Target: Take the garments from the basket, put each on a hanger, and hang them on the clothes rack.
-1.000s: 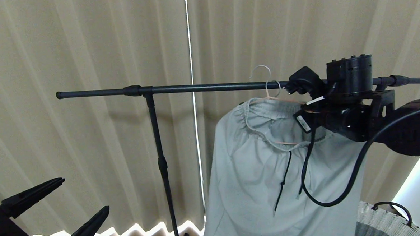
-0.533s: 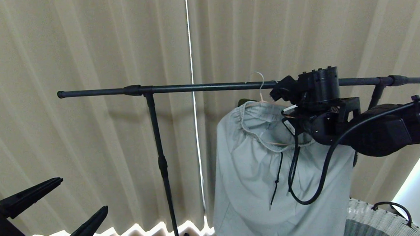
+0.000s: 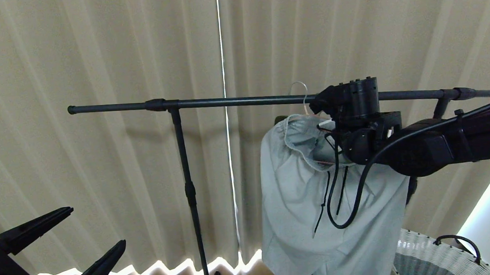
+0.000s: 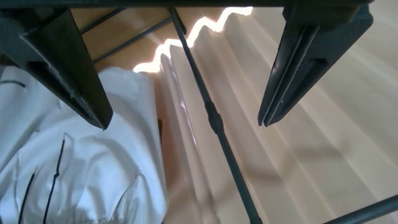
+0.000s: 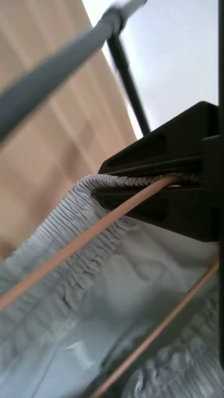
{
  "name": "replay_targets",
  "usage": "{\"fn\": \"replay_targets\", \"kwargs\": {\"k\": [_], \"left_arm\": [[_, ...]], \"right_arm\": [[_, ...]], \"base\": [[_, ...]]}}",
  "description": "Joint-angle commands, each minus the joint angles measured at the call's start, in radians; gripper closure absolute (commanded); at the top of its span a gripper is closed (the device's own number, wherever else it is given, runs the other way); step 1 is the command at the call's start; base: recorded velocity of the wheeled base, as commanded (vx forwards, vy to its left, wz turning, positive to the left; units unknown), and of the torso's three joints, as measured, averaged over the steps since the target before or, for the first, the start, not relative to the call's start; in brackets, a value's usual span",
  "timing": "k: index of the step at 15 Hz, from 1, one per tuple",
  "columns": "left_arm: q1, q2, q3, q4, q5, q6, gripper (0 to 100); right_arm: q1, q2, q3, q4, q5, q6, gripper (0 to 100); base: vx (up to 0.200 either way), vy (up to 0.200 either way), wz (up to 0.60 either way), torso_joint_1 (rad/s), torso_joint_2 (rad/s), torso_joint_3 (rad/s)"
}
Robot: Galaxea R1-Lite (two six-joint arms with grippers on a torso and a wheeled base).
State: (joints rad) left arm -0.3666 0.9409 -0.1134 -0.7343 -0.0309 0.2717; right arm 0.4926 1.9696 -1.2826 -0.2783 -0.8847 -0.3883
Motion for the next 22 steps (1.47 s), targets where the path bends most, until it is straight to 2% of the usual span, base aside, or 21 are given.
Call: {"fn": "replay_targets", "kwargs": {"k": [1, 9, 13, 14, 17, 20, 22], "left_arm": [[0.000, 0.001, 0.000, -0.001, 0.000, 0.000, 0], [0.002, -0.004, 0.000, -0.001, 0.000, -0.002, 0], [0.002, -0.010, 0.000, 0.001, 0.000, -0.002, 0], [0.002, -0.010, 0.000, 0.001, 0.000, -0.002, 0], [0.002, -0.010, 0.000, 0.001, 0.000, -0.002, 0], [0.002, -0.010, -0.002, 0.001, 0.000, -0.002, 0], [0.002, -0.010, -0.002, 0.001, 0.000, -0.002, 0]], "right_arm": [[0.001, 0.022, -0.009, -0.001, -0.014, 0.000, 100], [0.081, 0.064, -0.014, -0.001, -0.013, 0.002, 100], [0.084, 0.080, -0.040, 0.004, -0.014, 0.002, 100], [0.084, 0.080, -0.040, 0.004, -0.013, 0.002, 0], [0.087, 0.080, -0.038, -0.004, -0.003, 0.011, 0], [0.123, 0.077, -0.035, -0.005, 0.021, 0.101, 0], [0.126, 0.071, -0.035, -0.007, 0.081, 0.149, 0]], "base": [[0.000, 0.000, 0.00, 0.000, 0.00, 0.000], [0.000, 0.000, 0.00, 0.000, 0.00, 0.000], [0.000, 0.000, 0.00, 0.000, 0.00, 0.000], [0.000, 0.000, 0.00, 0.000, 0.00, 0.000], [0.000, 0.000, 0.00, 0.000, 0.00, 0.000], [0.000, 0.000, 0.00, 0.000, 0.00, 0.000], [0.000, 0.000, 0.00, 0.000, 0.00, 0.000]]}}
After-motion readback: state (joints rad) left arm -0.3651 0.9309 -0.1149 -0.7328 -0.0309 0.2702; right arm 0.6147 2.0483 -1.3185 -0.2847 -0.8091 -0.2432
